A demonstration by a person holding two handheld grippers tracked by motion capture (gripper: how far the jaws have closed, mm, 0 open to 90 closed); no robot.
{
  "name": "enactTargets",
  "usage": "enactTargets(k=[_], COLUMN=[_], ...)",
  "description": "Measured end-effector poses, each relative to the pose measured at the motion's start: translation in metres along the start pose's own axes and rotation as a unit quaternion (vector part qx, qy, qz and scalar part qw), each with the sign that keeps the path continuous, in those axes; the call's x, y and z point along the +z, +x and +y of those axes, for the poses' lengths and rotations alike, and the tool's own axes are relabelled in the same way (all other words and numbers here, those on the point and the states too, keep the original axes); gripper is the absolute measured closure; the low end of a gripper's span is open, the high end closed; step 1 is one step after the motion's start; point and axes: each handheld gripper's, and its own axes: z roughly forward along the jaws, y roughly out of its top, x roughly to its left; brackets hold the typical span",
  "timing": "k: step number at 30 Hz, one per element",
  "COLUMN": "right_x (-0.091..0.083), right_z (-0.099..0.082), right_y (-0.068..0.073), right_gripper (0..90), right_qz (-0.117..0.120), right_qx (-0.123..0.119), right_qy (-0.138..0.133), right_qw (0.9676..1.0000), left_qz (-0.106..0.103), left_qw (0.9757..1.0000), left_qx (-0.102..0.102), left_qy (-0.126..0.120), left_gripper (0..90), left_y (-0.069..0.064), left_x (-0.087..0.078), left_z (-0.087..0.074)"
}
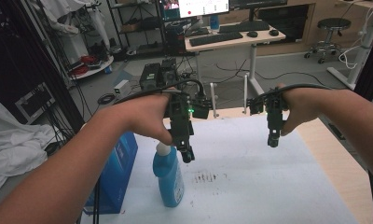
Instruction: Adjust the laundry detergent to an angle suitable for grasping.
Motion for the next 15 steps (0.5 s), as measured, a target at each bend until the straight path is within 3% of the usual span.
enactTargets(k=[7, 15], right_x=[0.0012, 0.0033], right_z=[-0.0035, -0.0057], right_y=[-0.0017, 0.0013], right_gripper=[1.0, 1.0], right_qz=[-0.003, -0.003], right_qx=[-0.001, 0.008], right_qy=[-0.001, -0.004], right_qw=[1.0000, 1.0000], left_qz=[0.001, -0.002], left_qw=[0.9999, 1.0000], left_qx=[0.000, -0.002], left_qy=[0.011, -0.004], left_gripper=[15.2, 15.2], left_y=[0.0042, 0.0042], left_x=[0.0069, 0.0011], left_z=[0.0047, 0.0053])
